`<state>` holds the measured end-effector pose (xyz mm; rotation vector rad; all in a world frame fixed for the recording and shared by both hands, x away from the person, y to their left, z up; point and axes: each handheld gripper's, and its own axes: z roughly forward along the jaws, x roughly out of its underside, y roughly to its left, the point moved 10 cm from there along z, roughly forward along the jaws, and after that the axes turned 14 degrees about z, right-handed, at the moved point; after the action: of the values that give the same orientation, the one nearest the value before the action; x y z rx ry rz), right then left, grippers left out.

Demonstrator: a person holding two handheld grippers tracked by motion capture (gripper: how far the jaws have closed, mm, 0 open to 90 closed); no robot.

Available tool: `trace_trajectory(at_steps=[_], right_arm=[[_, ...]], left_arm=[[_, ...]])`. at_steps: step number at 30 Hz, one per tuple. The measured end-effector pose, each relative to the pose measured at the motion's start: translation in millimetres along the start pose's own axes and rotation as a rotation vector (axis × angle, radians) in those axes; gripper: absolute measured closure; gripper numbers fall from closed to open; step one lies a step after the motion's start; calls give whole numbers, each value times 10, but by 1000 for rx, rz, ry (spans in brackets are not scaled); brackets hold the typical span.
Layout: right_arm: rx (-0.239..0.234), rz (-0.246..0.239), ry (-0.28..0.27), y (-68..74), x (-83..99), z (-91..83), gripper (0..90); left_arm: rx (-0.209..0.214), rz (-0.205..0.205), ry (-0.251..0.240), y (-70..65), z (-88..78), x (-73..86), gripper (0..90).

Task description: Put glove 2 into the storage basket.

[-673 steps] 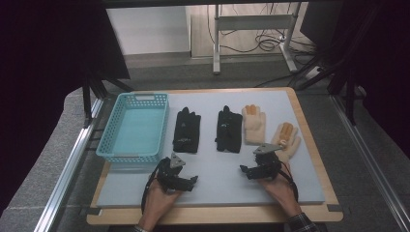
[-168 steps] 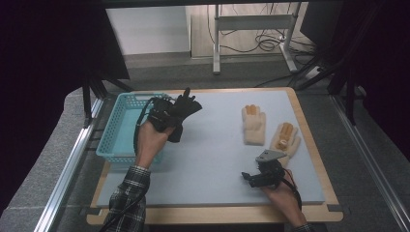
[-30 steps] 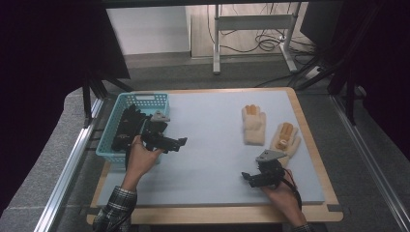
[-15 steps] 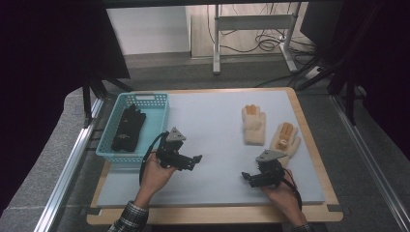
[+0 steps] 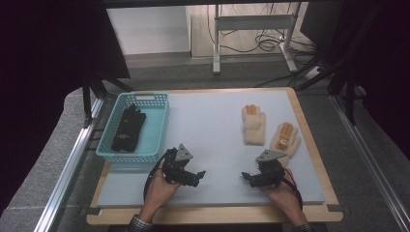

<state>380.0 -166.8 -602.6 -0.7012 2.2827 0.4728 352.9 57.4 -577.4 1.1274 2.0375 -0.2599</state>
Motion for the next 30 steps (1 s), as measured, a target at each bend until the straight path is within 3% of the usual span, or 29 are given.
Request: trace_trajectory(at_steps=[5, 12, 16, 24, 30], right_arm=[[-4, 4, 0, -1, -1, -1, 149], [-6, 7, -2, -3, -4, -2, 153], [-2, 14, -6, -11, -7, -9, 172], [0, 14, -18, -6, -13, -29, 232], [-17, 73, -39, -71, -50, -94, 309]], left_arm=[[-4, -42, 22, 2, 58, 256, 10], [-19, -55, 68, 7, 107, 470, 10], [4, -81, 63, 8, 119, 491, 7], [4, -83, 61, 8, 123, 495, 7], [3, -82, 60, 9, 122, 496, 9]])
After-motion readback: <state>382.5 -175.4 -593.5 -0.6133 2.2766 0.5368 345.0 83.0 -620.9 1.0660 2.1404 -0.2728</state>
